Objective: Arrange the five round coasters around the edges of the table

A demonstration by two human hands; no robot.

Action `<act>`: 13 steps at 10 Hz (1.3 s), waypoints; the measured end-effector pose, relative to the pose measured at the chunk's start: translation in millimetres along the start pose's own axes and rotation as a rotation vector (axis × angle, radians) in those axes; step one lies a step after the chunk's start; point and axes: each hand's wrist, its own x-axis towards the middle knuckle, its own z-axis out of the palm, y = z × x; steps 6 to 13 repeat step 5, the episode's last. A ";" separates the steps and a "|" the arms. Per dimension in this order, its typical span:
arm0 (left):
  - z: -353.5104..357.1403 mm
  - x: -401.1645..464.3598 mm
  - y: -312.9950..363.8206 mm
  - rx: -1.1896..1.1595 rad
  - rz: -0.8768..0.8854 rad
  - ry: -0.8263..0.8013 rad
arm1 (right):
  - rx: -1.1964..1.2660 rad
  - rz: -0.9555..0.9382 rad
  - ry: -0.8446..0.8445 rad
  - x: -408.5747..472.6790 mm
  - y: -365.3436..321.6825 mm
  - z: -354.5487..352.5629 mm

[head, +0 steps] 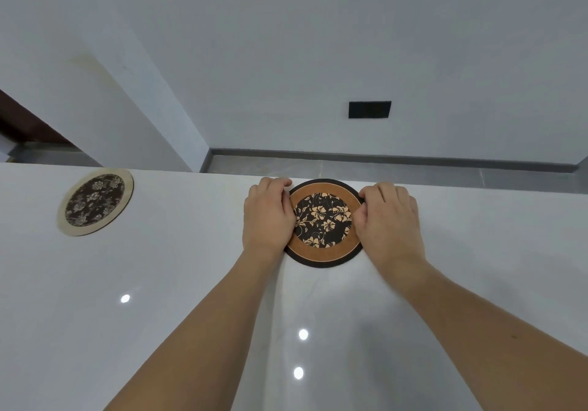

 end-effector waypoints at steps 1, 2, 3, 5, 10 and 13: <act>-6.1 -2.5 2.9 -0.035 -0.005 0.004 | 0.044 0.019 -0.016 1.1 -1.0 -5.6; -21.9 -8.6 2.6 -0.023 -0.002 -0.019 | 0.064 0.004 -0.028 -1.1 -5.8 -18.4; -41.2 -18.3 -6.2 0.027 0.000 -0.021 | 0.129 -0.043 -0.005 -7.5 -16.0 -34.6; -73.9 -39.2 -16.8 0.055 -0.046 0.007 | 0.139 -0.115 -0.043 -25.1 -36.8 -53.3; -73.9 -39.2 -16.8 0.055 -0.046 0.007 | 0.139 -0.115 -0.043 -25.1 -36.8 -53.3; -73.9 -39.2 -16.8 0.055 -0.046 0.007 | 0.139 -0.115 -0.043 -25.1 -36.8 -53.3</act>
